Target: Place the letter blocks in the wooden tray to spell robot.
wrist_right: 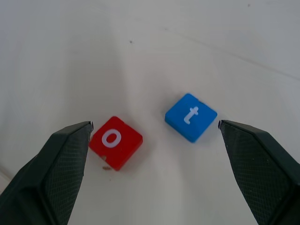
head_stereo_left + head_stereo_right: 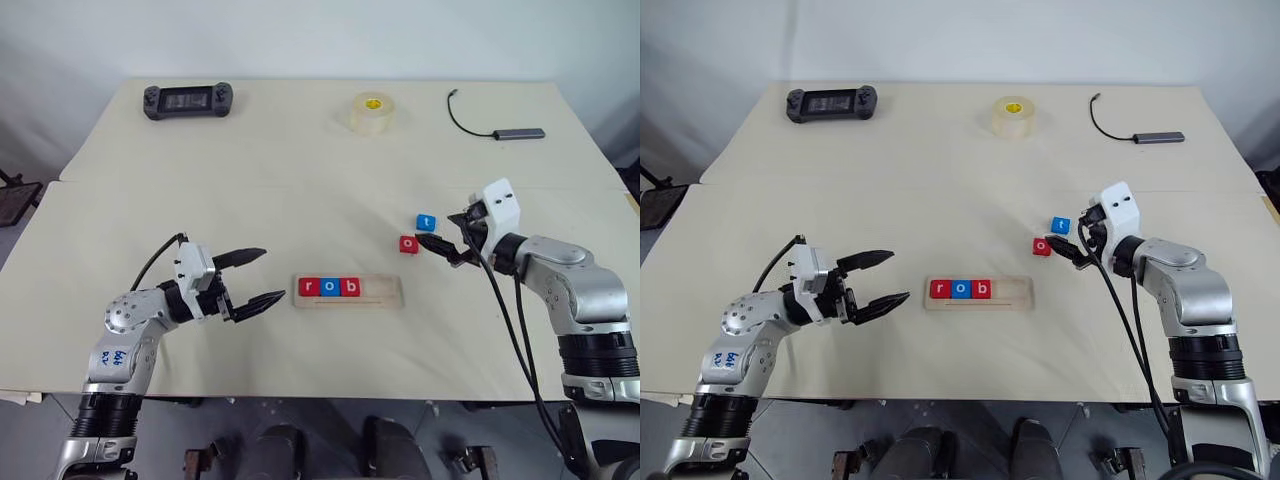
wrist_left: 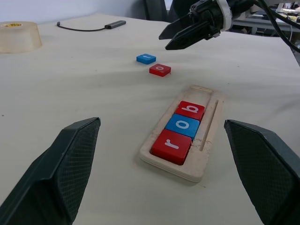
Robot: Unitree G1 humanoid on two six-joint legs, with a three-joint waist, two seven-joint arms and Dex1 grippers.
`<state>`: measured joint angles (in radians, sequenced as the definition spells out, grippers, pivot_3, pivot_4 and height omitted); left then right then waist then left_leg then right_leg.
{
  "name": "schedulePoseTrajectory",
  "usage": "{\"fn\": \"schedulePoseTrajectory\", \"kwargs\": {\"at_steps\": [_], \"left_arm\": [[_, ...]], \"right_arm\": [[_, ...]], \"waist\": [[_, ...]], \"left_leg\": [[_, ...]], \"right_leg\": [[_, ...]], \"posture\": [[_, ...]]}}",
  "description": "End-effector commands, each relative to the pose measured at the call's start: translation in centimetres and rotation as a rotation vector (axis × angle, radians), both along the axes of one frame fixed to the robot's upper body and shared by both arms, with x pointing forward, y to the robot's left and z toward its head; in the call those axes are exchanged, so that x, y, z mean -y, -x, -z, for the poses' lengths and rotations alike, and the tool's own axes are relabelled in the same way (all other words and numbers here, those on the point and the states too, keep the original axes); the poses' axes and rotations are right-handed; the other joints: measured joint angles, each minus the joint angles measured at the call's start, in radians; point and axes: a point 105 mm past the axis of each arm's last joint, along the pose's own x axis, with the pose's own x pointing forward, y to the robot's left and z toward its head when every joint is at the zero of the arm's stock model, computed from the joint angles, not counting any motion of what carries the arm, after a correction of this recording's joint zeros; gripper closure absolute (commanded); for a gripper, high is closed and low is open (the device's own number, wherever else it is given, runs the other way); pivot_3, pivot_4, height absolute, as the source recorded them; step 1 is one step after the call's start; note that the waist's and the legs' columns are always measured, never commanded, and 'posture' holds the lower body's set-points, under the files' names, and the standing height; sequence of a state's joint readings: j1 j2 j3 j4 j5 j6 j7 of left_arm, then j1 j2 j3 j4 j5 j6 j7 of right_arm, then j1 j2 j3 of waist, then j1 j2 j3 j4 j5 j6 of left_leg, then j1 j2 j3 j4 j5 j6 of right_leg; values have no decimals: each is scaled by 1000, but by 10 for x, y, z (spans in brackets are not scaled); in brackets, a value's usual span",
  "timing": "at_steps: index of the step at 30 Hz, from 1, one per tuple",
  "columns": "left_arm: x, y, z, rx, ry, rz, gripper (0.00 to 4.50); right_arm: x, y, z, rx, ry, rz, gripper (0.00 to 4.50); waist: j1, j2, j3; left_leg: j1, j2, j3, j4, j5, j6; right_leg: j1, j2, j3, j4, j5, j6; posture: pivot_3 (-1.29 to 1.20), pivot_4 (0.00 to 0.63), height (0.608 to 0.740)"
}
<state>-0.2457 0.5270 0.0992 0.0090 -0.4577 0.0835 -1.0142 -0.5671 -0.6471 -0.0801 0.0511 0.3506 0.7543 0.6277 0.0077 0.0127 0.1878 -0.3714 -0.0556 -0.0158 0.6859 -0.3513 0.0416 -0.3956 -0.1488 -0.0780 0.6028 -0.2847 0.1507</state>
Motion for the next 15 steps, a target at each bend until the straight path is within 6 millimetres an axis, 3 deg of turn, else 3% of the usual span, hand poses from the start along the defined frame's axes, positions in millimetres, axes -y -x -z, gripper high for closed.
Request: {"fn": "schedulePoseTrajectory", "kwargs": {"at_steps": [1, 9, 15], "left_arm": [[1, 4, -8, 50, -13, 8, 0], [1, 8, -5, 50, -26, 10, 0], [1, 10, -6, 52, -31, 13, 0]], "right_arm": [[-9, 1, -13, 8, -8, 16, 8], [-35, 6, 6, -120, -98, 173, 8], [-36, -4, 14, -105, -102, 299, 8]], "waist": [[-4, 0, 0], [-10, 0, 0], [-10, 0, 0]], "left_leg": [[0, 0, 0, 0, 0, 0], [0, 1, 0, 0, 0, -1], [0, -1, 0, 0, 0, -1]], "right_leg": [[0, 0, 0, 0, 0, 0], [-1, 1, 1, 2, 0, 0], [-2, 0, 1, 4, 0, 0]], "posture": [[0, 150, 740], [0, 150, 740], [0, 150, 740]]}}
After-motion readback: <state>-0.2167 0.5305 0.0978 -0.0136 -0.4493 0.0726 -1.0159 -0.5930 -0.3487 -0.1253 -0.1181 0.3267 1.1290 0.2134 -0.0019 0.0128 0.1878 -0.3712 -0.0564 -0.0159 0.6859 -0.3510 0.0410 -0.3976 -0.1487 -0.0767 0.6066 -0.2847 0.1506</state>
